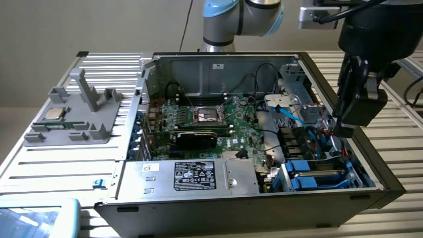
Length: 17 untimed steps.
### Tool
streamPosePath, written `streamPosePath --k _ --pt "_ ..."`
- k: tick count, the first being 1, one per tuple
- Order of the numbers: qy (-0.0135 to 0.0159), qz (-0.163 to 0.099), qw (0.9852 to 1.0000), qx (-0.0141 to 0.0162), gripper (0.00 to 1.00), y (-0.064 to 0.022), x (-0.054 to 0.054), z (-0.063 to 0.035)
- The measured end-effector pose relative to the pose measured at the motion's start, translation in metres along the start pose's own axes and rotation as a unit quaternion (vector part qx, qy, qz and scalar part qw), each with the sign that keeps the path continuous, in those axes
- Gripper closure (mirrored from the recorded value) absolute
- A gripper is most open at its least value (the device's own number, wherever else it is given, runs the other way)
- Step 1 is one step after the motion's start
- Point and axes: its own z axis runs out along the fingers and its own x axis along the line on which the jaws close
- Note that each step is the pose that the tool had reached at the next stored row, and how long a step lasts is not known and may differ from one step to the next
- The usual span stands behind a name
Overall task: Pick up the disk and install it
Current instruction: 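Insert the first disk wire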
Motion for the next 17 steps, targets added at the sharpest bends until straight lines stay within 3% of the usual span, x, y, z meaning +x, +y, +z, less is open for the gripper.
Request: streamPosePath --k 3,11,14,17 --pt "-0.0013 -0.001 1.0000 -0.0008 0.50 -0.0029 0.007 0.0010" --pt "-0.0060 -0.035 0.9994 0.0010 0.50 -0.0030 0.011 0.0024" --pt "-0.0071 -0.035 0.9994 -0.0010 0.50 -0.0075 0.021 0.0046" --pt "-0.0120 -0.035 0.9993 -0.0039 0.50 -0.0102 0.028 0.0082"
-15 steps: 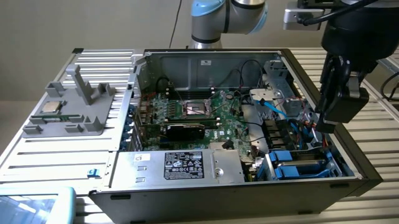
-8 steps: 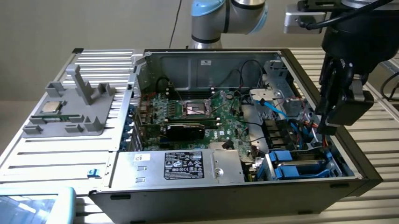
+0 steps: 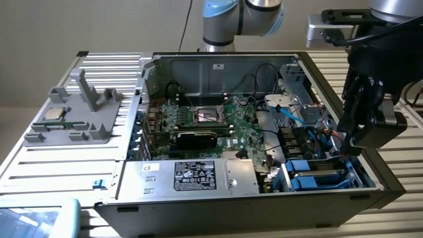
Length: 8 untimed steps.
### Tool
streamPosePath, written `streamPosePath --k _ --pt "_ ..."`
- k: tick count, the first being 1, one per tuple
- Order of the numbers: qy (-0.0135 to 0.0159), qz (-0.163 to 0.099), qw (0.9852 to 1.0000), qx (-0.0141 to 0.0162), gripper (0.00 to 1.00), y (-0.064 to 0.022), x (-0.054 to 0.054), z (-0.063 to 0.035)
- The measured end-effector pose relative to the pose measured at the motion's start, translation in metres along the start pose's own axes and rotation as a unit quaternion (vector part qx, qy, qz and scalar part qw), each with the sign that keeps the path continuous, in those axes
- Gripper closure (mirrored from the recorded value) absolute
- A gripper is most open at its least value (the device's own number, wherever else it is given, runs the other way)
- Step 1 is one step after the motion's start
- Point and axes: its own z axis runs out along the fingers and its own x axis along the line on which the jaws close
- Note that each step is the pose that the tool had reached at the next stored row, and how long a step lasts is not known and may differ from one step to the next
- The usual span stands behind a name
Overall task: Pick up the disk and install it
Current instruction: 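Insert the first disk wire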
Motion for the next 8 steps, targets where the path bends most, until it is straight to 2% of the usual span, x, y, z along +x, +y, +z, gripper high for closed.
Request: streamPosePath --k 4,8 --pt "-0.0043 -0.003 1.0000 -0.0034 0.50 -0.0011 0.0046 0.0057" --pt "-0.0092 -0.025 0.9996 -0.0036 0.50 -0.0008 0.0047 0.0097"
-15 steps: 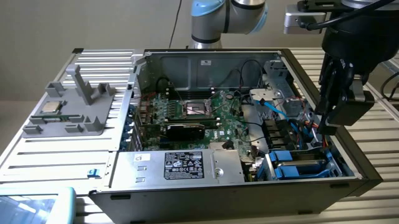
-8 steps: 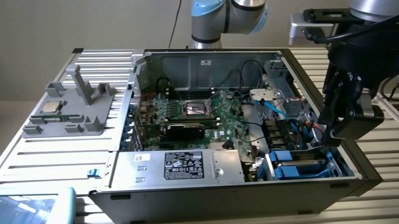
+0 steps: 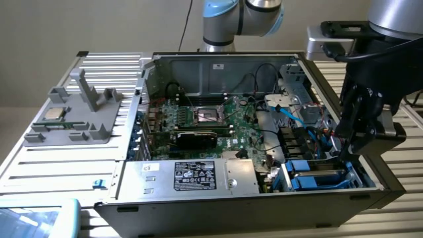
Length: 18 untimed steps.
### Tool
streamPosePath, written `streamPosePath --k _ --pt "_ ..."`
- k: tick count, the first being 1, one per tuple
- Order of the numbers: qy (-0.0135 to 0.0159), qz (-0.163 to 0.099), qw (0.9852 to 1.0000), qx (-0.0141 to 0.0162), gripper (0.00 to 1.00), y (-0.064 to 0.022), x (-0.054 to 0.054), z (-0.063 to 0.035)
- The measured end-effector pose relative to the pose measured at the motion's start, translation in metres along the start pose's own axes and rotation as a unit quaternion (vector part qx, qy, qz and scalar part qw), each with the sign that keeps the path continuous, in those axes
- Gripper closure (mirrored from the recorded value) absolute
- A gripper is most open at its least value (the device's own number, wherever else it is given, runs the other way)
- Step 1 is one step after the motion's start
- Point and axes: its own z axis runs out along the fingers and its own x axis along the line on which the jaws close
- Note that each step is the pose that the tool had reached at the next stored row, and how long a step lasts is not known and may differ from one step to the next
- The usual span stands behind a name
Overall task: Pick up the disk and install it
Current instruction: 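Insert the first disk wire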
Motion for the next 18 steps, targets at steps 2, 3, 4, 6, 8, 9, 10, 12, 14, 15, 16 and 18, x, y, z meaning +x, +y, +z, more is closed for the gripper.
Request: streamPosePath --k 2,3,4,6,8,9,10,12,14,15,16,18 --pt "-0.0028 -0.018 0.9998 0.0006 0.50 0.0002 0.000 0.0013" --pt "-0.0043 -0.027 0.9996 0.0009 0.50 0.0004 0.000 0.0022" --pt "-0.0055 -0.034 0.9994 0.0011 0.50 0.0005 0.000 0.0030" --pt "-0.0078 -0.045 0.9990 0.0013 0.50 0.0007 0.000 0.0050" --pt "-0.0104 -0.056 0.9984 0.0013 0.53 0.0010 0.000 0.0075" --pt "-0.0116 -0.061 0.9981 0.0012 0.53 0.0011 0.000 0.0088" --pt "-0.0128 -0.065 0.9978 0.0011 0.60 0.0012 0.000 0.0101" --pt "-0.0150 -0.074 0.9972 0.0009 0.60 0.0015 0.000 0.0127" --pt "-0.0171 -0.083 0.9964 0.0008 0.60 0.0018 0.000 0.0153" --pt "-0.0182 -0.087 0.9960 0.0007 0.60 0.0019 0.000 0.0168" --pt "-0.0191 -0.091 0.9956 0.0005 0.60 0.0021 0.000 0.0181" --pt "-0.0209 -0.099 0.9949 -0.0001 0.60 0.0024 0.001 0.0205"
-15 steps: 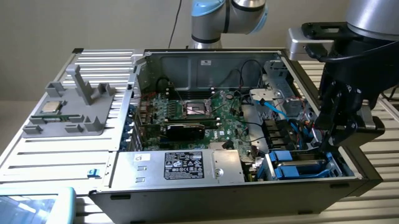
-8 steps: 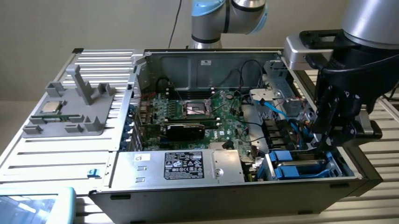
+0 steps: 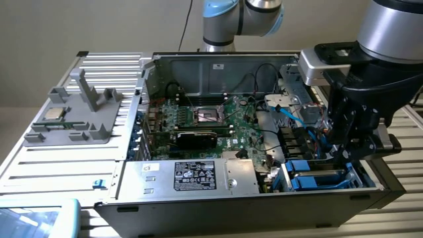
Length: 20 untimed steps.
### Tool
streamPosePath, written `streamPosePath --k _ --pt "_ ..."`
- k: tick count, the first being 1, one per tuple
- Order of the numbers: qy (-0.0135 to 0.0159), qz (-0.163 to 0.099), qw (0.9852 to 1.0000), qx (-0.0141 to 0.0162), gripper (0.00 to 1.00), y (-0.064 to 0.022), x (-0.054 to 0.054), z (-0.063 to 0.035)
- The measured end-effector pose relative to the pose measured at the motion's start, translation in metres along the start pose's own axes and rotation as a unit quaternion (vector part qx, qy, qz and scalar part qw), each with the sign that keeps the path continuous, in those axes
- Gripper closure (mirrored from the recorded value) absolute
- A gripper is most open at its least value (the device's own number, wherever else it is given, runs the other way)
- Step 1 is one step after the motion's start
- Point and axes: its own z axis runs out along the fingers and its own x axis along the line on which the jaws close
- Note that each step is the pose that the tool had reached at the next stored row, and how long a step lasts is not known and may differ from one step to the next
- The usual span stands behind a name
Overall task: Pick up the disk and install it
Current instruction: 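Insert the first disk wire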
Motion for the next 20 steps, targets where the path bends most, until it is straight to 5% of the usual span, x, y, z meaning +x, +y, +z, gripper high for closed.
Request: streamPosePath --k 8,11,14,20 --pt "-0.0085 -0.025 0.9997 -0.0035 0.60 0.0006 0.001 0.0083" --pt "-0.0090 -0.032 0.9994 -0.0082 0.60 -0.0004 0.001 0.0098" --pt "-0.0087 -0.035 0.9992 -0.0164 0.60 -0.0051 0.000 0.0105" --pt "-0.0092 -0.042 0.9989 -0.0180 0.60 -0.0068 0.002 0.0112"
